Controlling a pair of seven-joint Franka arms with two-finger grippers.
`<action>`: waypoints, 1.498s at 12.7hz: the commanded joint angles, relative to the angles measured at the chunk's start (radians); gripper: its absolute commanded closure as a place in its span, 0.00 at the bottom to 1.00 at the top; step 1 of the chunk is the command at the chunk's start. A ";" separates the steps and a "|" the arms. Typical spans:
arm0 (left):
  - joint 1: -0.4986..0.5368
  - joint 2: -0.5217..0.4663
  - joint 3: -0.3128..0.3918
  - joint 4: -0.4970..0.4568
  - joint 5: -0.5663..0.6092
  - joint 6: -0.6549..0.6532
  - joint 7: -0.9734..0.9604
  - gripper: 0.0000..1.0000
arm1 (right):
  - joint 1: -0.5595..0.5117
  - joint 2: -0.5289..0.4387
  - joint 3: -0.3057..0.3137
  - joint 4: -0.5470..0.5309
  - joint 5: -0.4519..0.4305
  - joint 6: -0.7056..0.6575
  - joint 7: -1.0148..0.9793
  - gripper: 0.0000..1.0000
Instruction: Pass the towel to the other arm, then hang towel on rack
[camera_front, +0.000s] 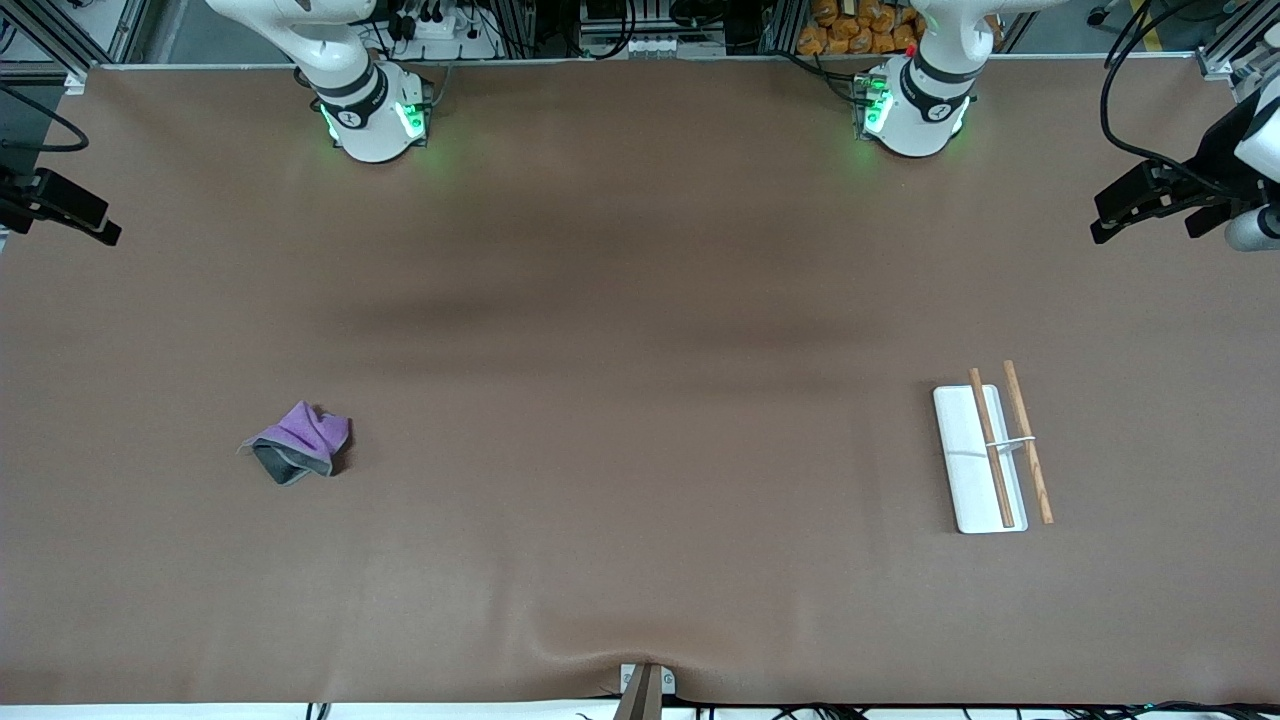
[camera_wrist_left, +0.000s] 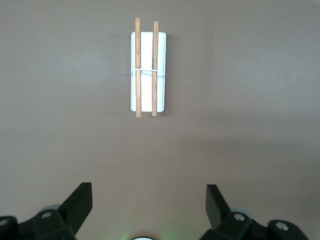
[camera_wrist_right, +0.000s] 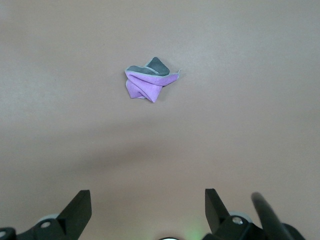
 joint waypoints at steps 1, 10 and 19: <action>0.007 -0.008 -0.004 0.013 0.004 -0.020 0.007 0.00 | -0.009 -0.014 0.006 0.000 -0.008 -0.007 0.004 0.00; 0.008 -0.005 -0.004 0.024 0.047 -0.021 0.019 0.00 | -0.007 -0.012 0.008 -0.003 -0.009 -0.018 0.003 0.00; 0.006 0.003 -0.004 0.021 0.044 -0.021 0.024 0.00 | -0.004 0.022 0.010 -0.002 -0.022 -0.012 -0.049 0.00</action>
